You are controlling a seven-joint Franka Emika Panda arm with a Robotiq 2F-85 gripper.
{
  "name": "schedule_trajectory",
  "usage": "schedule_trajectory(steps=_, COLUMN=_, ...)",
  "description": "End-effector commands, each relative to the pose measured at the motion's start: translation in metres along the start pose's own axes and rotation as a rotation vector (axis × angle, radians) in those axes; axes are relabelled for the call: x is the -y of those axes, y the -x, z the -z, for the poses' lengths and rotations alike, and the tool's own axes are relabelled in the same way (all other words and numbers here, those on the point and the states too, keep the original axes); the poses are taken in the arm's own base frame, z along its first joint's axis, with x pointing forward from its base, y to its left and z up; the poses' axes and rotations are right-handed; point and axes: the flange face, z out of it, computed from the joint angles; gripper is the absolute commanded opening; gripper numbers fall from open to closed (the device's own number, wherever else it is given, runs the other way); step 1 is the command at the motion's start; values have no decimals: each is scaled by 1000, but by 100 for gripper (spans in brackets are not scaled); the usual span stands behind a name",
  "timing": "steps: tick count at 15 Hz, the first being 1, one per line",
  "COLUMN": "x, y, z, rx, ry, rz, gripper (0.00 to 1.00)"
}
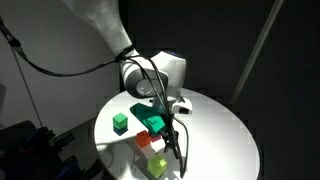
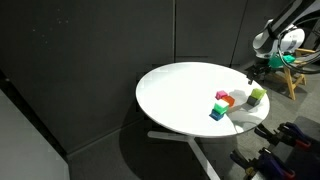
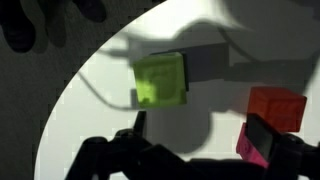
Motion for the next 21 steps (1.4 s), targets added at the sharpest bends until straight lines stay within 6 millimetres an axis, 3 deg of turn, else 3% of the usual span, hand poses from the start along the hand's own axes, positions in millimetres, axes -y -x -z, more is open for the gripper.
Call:
schedule_trajectory(steps=1, x=-12, y=15, z=5, rx=-8, ry=11, rz=-30, gripper=100)
schedule_trajectory(steps=7, x=-25, y=22, z=-5, rx=7, ry=21, rz=-79, gripper=100)
schedule_trajectory(steps=21, x=-26, y=20, z=-11, rx=2, ry=6, rz=-58, gripper=100)
